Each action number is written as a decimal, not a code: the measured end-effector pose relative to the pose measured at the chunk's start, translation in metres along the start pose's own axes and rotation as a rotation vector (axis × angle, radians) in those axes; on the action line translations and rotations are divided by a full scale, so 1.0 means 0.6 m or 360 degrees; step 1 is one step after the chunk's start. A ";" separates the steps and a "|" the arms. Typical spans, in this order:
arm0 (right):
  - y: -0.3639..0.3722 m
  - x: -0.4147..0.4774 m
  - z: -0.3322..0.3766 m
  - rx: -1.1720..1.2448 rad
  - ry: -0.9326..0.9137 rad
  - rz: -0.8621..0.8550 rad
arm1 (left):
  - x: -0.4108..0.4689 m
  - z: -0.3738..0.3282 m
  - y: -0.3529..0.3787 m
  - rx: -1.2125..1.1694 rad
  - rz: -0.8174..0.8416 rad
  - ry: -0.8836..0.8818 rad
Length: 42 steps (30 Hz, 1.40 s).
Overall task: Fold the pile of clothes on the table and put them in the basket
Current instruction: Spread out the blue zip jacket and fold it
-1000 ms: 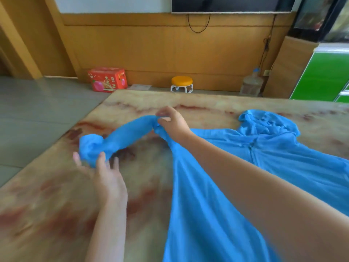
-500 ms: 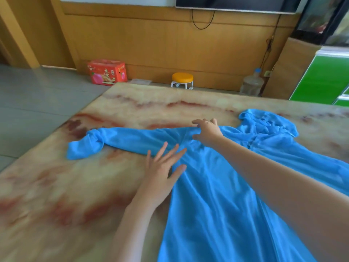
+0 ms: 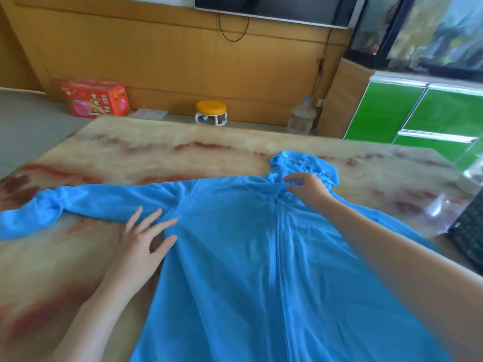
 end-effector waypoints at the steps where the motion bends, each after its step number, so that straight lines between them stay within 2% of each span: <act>1: -0.019 -0.001 -0.018 0.0031 0.0043 -0.0049 | 0.009 -0.017 0.000 0.0035 -0.0012 -0.0023; 3: -0.054 0.005 -0.052 0.0087 0.0144 -0.0144 | 0.038 -0.077 0.013 0.0104 0.0131 0.0010; 6: -0.084 0.035 -0.088 0.0179 0.0272 -0.0236 | 0.068 -0.182 0.078 0.0174 0.0565 0.0152; 8: -0.090 0.058 -0.099 0.0223 0.0324 -0.0239 | 0.060 -0.215 0.140 0.0303 0.0727 0.0178; 14: -0.095 0.143 -0.117 0.0021 0.0483 -0.0194 | 0.040 -0.209 0.195 0.0587 0.0651 0.0212; 22: -0.081 0.204 -0.129 -0.0302 0.0647 -0.0125 | 0.041 -0.217 0.195 0.0569 0.0728 0.0291; 26: -0.096 0.209 -0.115 -0.0086 0.0440 -0.0366 | 0.042 -0.218 0.193 0.0525 0.0735 0.0257; 30: -0.131 0.167 -0.041 0.0240 0.0021 -0.0525 | 0.045 -0.214 0.191 0.0507 0.0736 0.0255; 33: -0.152 0.090 0.030 0.0559 -0.0313 -0.0435 | 0.044 -0.212 0.194 0.0529 0.0683 0.0261; 36: -0.149 -0.028 0.080 0.0568 -0.0568 -0.0229 | 0.045 -0.217 0.193 0.0487 0.0686 0.0286; 38: -0.132 -0.116 0.099 0.0430 -0.0695 -0.0071 | 0.049 -0.214 0.190 0.0243 0.0744 0.0277; 40: -0.107 -0.207 0.099 0.0209 -0.0742 0.0011 | 0.055 -0.219 0.166 -0.0428 0.0737 0.0140; 42: -0.076 -0.287 0.086 0.0083 -0.0780 -0.0038 | 0.069 -0.215 0.128 -0.1021 0.0454 0.0017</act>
Point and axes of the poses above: each hand's wrist, its own x-axis towards the middle knuckle, its own y-axis out of the palm, z = x × y, the point moved 4 cm from there along x, towards the middle knuckle, and after that the axes turned 13 degrees about z, right-handed, at the moved point
